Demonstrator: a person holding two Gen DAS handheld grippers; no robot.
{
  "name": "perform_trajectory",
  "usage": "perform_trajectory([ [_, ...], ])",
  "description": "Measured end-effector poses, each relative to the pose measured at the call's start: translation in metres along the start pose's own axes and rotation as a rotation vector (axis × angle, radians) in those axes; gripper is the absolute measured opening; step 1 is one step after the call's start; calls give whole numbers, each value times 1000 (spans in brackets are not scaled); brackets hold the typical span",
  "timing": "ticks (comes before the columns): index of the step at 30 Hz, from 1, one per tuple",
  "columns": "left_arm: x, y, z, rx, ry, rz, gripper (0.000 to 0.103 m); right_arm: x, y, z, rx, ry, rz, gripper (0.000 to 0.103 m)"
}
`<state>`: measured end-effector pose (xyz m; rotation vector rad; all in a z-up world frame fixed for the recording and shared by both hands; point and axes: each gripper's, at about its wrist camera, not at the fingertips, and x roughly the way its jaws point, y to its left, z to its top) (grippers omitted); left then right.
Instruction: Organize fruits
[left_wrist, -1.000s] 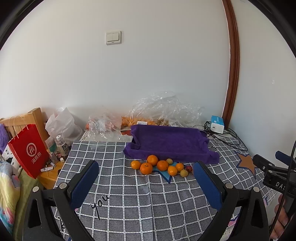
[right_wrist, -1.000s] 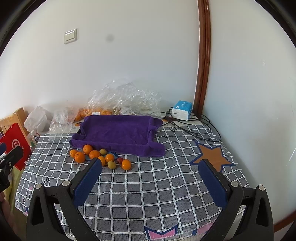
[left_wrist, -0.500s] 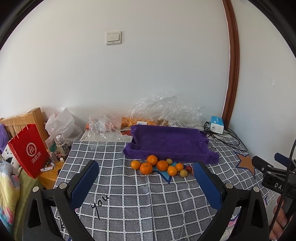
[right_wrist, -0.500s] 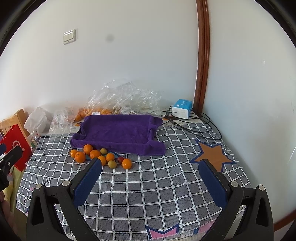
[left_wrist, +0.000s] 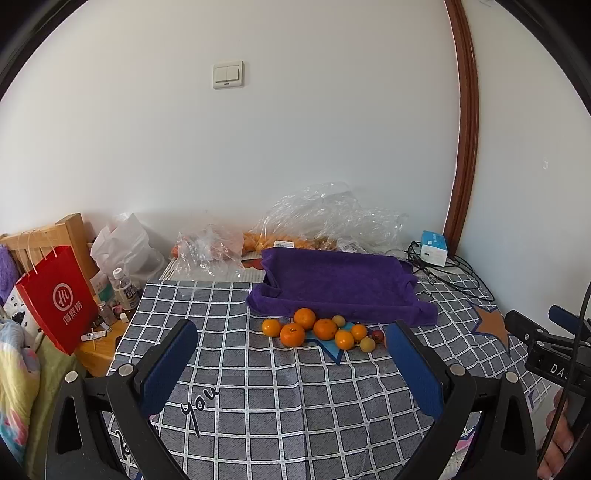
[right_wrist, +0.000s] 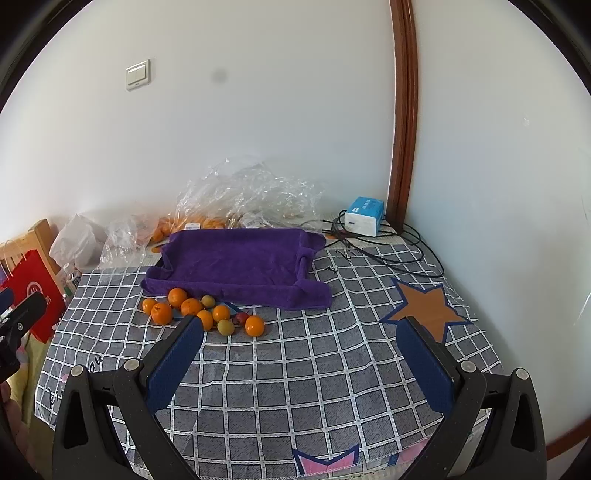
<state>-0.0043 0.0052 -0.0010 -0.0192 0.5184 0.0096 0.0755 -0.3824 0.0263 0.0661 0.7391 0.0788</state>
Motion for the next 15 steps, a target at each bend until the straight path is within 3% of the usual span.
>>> perform_trajectory([
  [15,2,1,-2,-6,-4,10,103,2,4,-2,-8,-7,6,103],
])
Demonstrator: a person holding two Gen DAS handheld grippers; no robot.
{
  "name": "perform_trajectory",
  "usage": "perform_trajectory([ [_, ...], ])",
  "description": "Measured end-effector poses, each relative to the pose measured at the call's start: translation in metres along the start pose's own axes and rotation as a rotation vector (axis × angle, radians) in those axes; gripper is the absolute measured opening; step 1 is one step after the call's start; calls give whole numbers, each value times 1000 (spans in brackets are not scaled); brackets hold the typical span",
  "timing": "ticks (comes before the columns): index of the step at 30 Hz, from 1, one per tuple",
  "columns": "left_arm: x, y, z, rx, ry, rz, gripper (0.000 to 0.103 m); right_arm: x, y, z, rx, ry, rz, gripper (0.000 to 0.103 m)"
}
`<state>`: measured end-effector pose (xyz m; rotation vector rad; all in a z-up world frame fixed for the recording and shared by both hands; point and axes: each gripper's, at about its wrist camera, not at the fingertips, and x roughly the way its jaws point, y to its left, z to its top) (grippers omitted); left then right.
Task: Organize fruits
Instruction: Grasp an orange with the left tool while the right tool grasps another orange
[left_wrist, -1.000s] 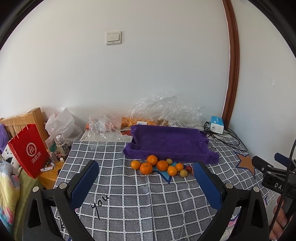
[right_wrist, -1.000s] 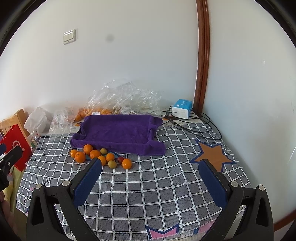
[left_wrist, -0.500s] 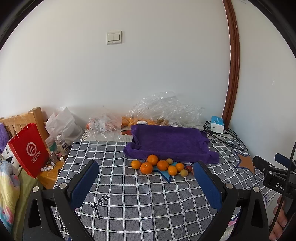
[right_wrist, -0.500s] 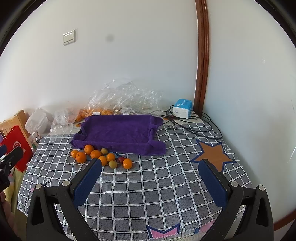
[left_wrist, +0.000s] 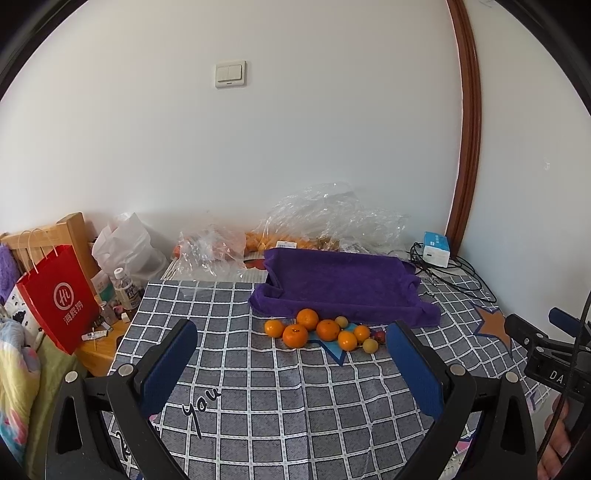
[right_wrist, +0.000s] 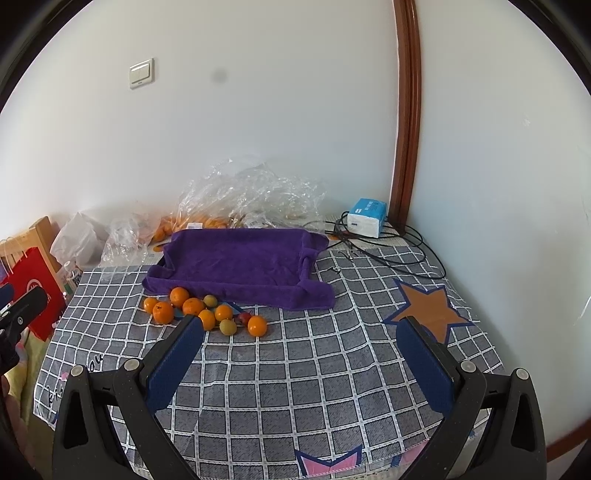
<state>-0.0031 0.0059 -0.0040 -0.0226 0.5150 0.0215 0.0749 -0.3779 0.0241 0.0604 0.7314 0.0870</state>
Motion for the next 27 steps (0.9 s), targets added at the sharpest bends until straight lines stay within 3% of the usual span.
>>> perform_trajectory([
  [10,33,10,-17,-22,39,15,103,34,5,-12,-21,25,0,103],
  [19,91,21,-39,-13,139,27,103,103,5,-27,-23,144,-28,102],
  [27,133,36,-52,12,187,19,103,162,9,-34,11,235,33,98],
])
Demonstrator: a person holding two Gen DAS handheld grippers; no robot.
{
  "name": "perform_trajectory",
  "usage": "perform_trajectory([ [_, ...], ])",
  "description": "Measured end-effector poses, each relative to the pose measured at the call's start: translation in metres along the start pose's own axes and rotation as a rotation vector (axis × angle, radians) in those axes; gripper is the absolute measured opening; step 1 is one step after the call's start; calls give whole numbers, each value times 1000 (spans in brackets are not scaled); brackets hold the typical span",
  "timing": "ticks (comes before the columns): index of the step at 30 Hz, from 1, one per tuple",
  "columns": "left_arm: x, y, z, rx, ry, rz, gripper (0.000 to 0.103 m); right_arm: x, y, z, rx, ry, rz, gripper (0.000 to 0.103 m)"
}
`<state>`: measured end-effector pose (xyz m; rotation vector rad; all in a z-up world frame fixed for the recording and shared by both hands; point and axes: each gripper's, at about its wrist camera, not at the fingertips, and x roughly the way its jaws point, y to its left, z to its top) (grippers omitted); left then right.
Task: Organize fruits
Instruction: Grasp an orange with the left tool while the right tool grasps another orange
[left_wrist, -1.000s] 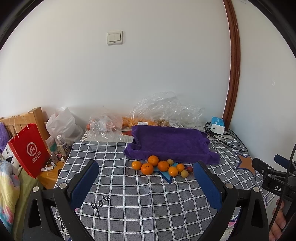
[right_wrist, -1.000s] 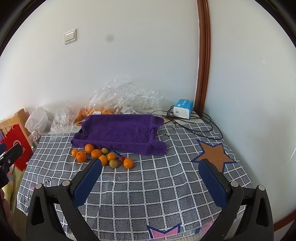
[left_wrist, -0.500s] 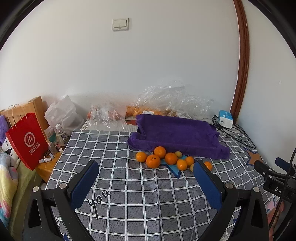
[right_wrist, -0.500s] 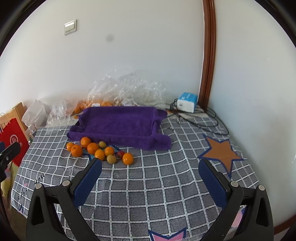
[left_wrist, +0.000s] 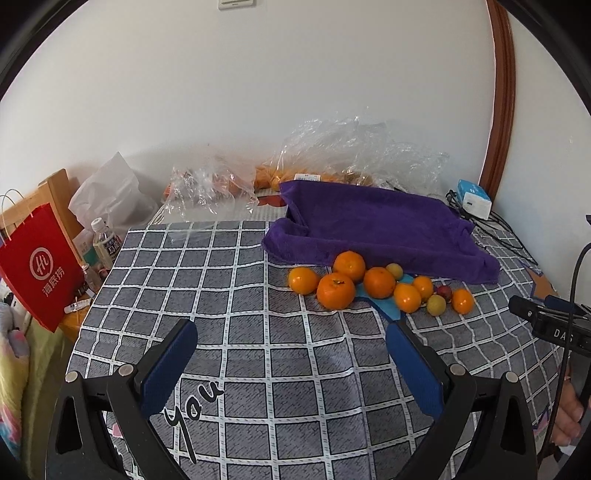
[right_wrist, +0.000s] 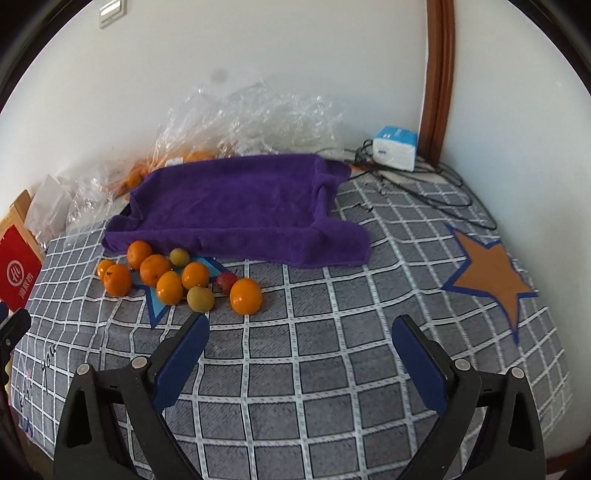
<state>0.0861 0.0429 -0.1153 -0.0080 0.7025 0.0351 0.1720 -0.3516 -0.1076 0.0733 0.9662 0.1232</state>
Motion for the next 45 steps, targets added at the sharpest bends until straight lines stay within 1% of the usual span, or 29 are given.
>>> perform_trajectory([
  [2,13,4,0,5,19,1,103,13,4,0,-9,26,0,95],
  [4,25,7,-1,3,37,10,103,24,8,-1,-22,44,16,95],
  [6,37,11,-2,-6,62,14,103,31,11,-2,-27,46,32,94],
  [8,47,16,-4,-19,80,25,102,35,12,-4,-18,34,38,89],
  [10,54,19,-5,-29,89,40,101,41,13,-3,-12,37,55,87],
  [13,62,21,-10,-19,92,52,101,49,12,1,-2,50,83,86],
  [16,67,21,-13,3,85,63,95,53,12,3,-1,24,43,86],
  [17,69,20,-13,5,88,60,94,54,13,4,-4,14,34,86],
  [18,70,21,-13,0,91,46,90,55,13,5,-7,9,35,84],
  [21,75,28,-12,-52,106,-12,79,60,16,7,-19,20,72,75],
  [24,80,34,-12,-106,125,-49,68,67,23,9,-47,42,90,71],
  [26,84,36,-14,-110,132,-75,68,73,27,8,-60,55,107,64],
  [27,84,35,-15,-104,132,-72,68,78,29,8,-67,67,111,62],
  [29,84,34,-14,-89,138,-62,68,85,33,7,-80,84,109,52],
  [31,84,35,-12,-83,149,-67,68,91,35,6,-86,97,110,49],
  [33,84,34,-7,-75,160,-77,67,93,37,6,-98,83,101,46],
  [35,83,33,-1,-74,149,-75,67,94,39,7,-112,82,116,31],
  [40,91,25,15,-63,136,-62,65,86,33,5,-130,60,114,31],
  [43,106,23,22,-88,152,-58,64,82,23,2,-116,39,97,31],
  [45,114,23,23,-103,164,-63,61,83,17,1,-113,39,76,31],
])
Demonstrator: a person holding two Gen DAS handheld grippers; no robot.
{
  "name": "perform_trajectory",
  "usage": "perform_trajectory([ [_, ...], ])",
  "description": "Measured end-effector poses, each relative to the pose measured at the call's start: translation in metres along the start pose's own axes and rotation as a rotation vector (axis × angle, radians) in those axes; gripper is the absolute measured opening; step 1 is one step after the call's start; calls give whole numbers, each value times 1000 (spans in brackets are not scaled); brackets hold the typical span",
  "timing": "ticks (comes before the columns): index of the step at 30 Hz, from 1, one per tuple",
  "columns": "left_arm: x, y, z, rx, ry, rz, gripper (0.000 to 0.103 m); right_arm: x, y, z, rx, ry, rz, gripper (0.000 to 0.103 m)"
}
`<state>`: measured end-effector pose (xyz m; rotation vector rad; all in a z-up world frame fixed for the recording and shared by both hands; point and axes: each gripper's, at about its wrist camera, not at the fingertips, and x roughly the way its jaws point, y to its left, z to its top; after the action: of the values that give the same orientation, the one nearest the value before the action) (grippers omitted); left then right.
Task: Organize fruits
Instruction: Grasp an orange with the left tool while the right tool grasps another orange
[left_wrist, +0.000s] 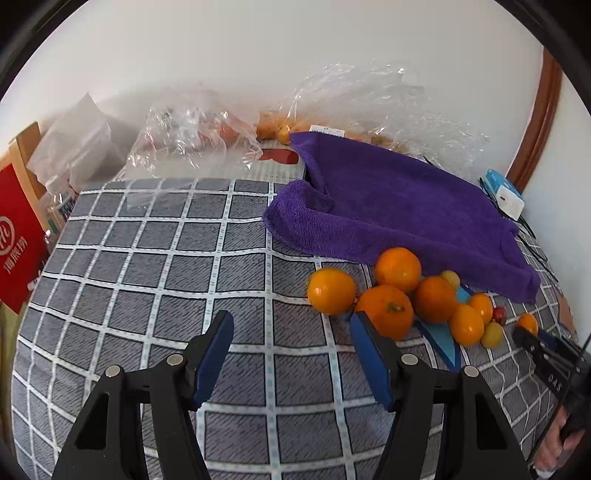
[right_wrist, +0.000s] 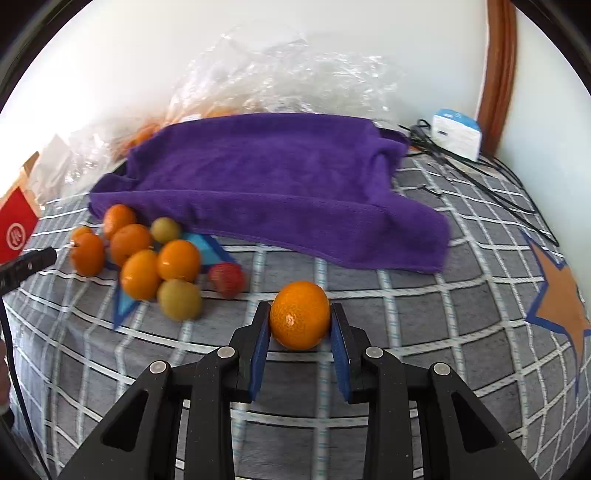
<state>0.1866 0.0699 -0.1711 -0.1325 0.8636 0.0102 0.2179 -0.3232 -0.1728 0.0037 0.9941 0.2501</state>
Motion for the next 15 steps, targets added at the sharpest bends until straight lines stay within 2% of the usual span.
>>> perform_trajectory([
  [6,18,-3,1,12,45,-31,57,-1,-7,-6,4,-8,6,31],
  [15,31,-8,8,-27,14,-55,57,4,-12,-3,19,-12,22,31],
])
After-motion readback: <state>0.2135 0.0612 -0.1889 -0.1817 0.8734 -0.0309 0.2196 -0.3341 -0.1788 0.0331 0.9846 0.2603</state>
